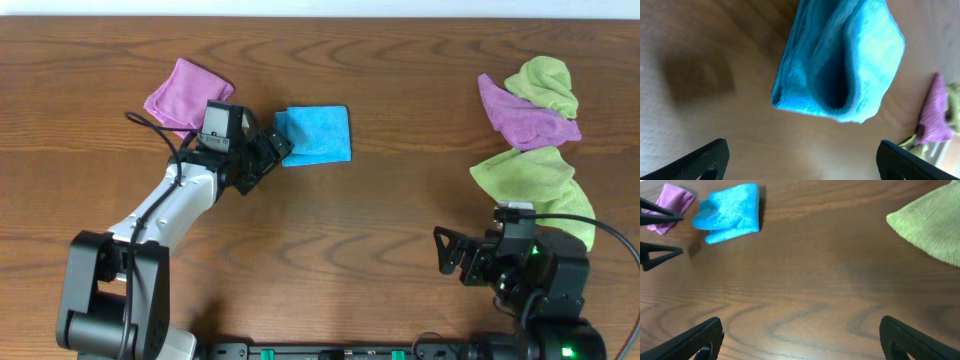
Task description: Fold the cloth
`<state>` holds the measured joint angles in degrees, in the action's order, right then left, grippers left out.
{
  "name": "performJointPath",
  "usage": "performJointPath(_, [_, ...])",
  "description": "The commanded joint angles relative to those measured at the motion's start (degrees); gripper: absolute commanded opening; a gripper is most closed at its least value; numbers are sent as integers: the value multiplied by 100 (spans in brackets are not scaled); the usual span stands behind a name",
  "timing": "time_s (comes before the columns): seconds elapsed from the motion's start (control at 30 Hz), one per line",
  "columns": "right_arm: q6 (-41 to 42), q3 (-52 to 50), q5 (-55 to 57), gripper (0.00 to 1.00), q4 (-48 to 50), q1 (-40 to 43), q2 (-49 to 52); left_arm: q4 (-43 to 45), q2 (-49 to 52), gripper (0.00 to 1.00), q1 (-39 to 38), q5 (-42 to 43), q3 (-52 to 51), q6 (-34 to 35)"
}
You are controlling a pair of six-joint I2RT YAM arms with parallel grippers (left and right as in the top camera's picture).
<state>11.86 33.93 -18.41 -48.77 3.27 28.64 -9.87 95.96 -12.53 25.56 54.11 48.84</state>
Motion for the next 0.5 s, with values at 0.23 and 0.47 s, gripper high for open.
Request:
performJointPath(0.23, [160,-42,-44,99,-98,50,-15,833,461,95,-138,-46,-254,592])
performJointPath(0.47, [160,-42,-44,99,-98,50,-15,1233,800,95,-264,-105,-254,861])
